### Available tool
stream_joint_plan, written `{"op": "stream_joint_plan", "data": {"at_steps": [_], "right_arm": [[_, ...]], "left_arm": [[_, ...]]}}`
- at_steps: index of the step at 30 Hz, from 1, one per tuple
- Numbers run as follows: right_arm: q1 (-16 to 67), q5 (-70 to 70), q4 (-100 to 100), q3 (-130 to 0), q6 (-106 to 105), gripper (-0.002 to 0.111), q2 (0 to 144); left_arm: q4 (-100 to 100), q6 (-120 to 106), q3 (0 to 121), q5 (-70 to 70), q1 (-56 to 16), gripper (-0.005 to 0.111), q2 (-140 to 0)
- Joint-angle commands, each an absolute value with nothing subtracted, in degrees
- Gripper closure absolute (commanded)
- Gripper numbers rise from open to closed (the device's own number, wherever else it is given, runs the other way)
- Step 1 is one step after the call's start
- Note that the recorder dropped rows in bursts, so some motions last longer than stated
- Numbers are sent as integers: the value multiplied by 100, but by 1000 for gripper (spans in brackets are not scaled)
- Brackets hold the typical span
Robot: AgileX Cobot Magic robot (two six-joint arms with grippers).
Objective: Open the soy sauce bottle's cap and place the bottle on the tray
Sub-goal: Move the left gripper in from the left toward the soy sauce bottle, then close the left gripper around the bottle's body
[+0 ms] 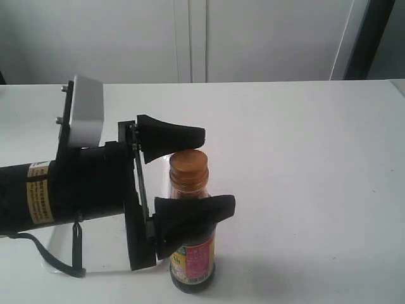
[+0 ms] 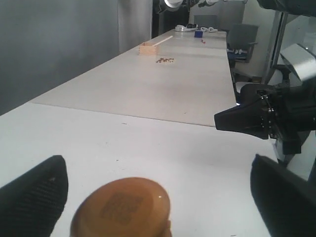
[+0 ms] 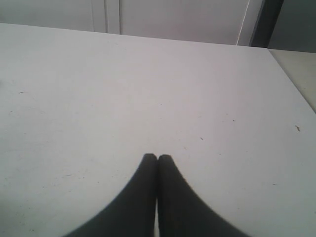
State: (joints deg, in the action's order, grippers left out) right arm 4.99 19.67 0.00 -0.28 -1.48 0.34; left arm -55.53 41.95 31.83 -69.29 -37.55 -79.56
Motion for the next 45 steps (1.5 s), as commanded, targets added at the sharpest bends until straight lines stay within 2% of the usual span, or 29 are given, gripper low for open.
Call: {"op": "stream_joint_plan", "data": {"at_steps": [1,28,45], "right_arm": [[462,1928,0,0,-130,108,0],[462,1928,0,0,-130,108,0],[462,1928,0,0,-130,108,0]], "left_arm": [[-5570,3949,3206,-6996,-3809,2,-7961],[-5482,3555,3200,-6996,-3809,2,-8807],[-5052,2845,2753,-6996,-3797,2,-9018]]}}
